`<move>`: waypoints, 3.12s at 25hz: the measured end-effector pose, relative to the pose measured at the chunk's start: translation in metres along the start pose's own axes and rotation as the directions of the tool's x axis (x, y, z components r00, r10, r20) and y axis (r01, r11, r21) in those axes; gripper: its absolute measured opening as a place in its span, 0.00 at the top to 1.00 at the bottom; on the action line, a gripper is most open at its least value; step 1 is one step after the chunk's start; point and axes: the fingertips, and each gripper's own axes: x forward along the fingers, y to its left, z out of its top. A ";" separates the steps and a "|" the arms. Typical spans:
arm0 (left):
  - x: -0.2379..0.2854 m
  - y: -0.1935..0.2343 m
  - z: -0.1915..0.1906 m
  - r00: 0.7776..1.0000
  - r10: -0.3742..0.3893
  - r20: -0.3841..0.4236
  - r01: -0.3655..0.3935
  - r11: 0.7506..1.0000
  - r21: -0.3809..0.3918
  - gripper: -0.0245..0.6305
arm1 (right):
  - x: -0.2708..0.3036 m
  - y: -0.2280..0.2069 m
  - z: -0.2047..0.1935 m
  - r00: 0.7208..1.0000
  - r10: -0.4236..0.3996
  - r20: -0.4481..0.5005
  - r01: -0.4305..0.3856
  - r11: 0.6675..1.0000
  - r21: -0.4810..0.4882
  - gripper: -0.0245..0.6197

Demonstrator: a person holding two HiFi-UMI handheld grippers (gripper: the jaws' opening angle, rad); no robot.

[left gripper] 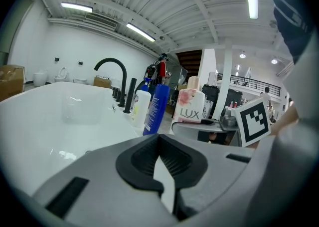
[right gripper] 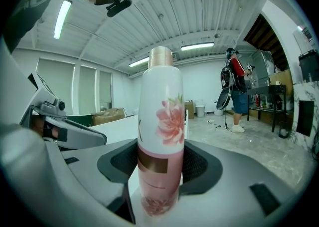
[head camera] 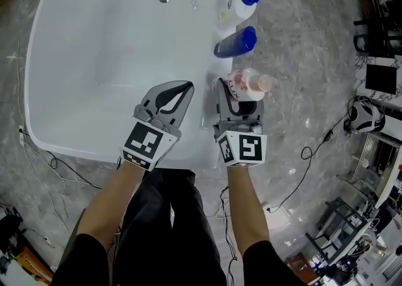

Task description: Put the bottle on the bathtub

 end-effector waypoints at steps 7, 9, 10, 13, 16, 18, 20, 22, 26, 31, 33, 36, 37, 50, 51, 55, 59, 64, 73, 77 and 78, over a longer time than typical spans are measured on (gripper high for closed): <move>-0.004 0.002 -0.013 1.000 0.011 -0.017 -0.012 1.000 -0.014 0.95 | -0.003 0.004 -0.007 1.000 0.008 -0.006 -0.008 1.000 -0.006 0.57; -0.007 0.002 -0.015 1.000 0.017 -0.021 -0.017 1.000 -0.015 0.95 | -0.005 0.006 -0.008 1.000 0.010 -0.013 -0.010 1.000 -0.008 0.57; -0.008 0.003 -0.016 1.000 0.019 -0.022 -0.020 1.000 -0.016 0.95 | -0.005 0.006 -0.008 1.000 0.013 -0.015 -0.013 1.000 -0.004 0.57; -0.010 0.002 -0.018 0.999 0.023 -0.025 -0.024 1.000 -0.021 0.95 | -0.004 0.009 -0.009 0.999 0.026 -0.025 -0.025 0.999 0.020 0.57; -0.016 -0.004 -0.015 0.999 0.021 -0.026 -0.022 1.000 -0.020 0.95 | -0.010 0.010 -0.008 0.999 0.023 -0.047 -0.021 0.999 0.047 0.56; -0.022 -0.008 -0.011 0.999 0.021 -0.025 -0.021 1.000 -0.017 0.95 | -0.017 0.009 -0.007 0.998 0.016 -0.065 -0.012 0.999 0.053 0.56; -0.028 -0.013 -0.005 1.000 0.021 -0.023 -0.022 1.000 -0.015 0.95 | -0.025 0.010 -0.006 0.997 0.013 -0.079 -0.008 0.999 0.054 0.56; -0.035 -0.017 0.004 1.000 0.025 -0.019 -0.026 1.000 -0.015 0.95 | -0.034 0.010 -0.001 0.996 0.007 -0.091 -0.002 0.998 0.056 0.56; -0.059 -0.034 0.026 0.999 0.041 -0.017 -0.041 0.999 -0.014 0.95 | -0.065 0.016 0.018 0.994 0.011 -0.111 -0.006 0.999 0.045 0.56; -0.099 -0.067 0.060 0.999 0.044 -0.007 -0.045 0.999 -0.027 0.95 | -0.113 0.027 0.062 0.994 0.011 -0.107 -0.005 0.998 0.063 0.56; -0.117 -0.081 0.067 0.999 0.037 -0.011 -0.037 0.999 -0.025 0.95 | -0.129 0.033 0.077 0.995 0.018 -0.101 -0.011 0.998 0.069 0.56; -0.141 -0.107 0.085 1.000 0.015 -0.018 -0.015 1.000 -0.025 0.95 | -0.157 0.042 0.104 0.995 0.040 -0.093 -0.034 0.997 0.068 0.56; -0.148 -0.117 0.094 1.000 0.008 -0.017 -0.009 1.000 -0.027 0.95 | -0.166 0.043 0.113 0.995 0.046 -0.091 -0.040 0.997 0.069 0.56; -0.208 -0.170 0.186 0.997 -0.005 0.071 0.006 1.000 -0.014 0.95 | -0.244 0.053 0.198 0.992 0.123 -0.024 -0.119 0.985 0.123 0.58; -0.211 -0.172 0.191 0.997 -0.006 0.078 0.007 1.000 -0.011 0.95 | -0.249 0.055 0.203 0.991 0.134 -0.018 -0.130 0.984 0.125 0.60; -0.221 -0.182 0.202 0.995 -0.012 0.094 0.010 1.000 0.020 0.95 | -0.271 0.061 0.215 0.986 0.163 -0.022 -0.160 0.980 0.121 0.74; -0.235 -0.185 0.208 0.995 -0.005 0.105 0.002 0.999 0.036 0.95 | -0.290 0.067 0.223 0.984 0.176 -0.033 -0.172 0.981 0.094 0.87; -0.250 -0.183 0.207 0.993 0.028 0.111 -0.033 0.999 0.042 0.95 | -0.310 0.063 0.233 0.989 0.149 -0.004 -0.148 0.986 0.078 0.92; -0.263 -0.165 0.176 0.983 0.135 0.125 -0.144 0.988 0.064 0.95 | -0.317 0.039 0.222 0.998 0.033 0.059 -0.035 0.998 0.044 0.92; -0.263 -0.160 0.171 0.978 0.156 0.137 -0.164 0.985 0.051 0.95 | -0.315 0.033 0.212 0.999 0.006 0.053 -0.010 0.998 0.059 0.92; -0.262 -0.160 0.172 0.978 0.157 0.139 -0.165 0.985 0.048 0.95 | -0.315 0.032 0.211 0.999 -0.001 0.052 -0.002 0.998 0.059 0.92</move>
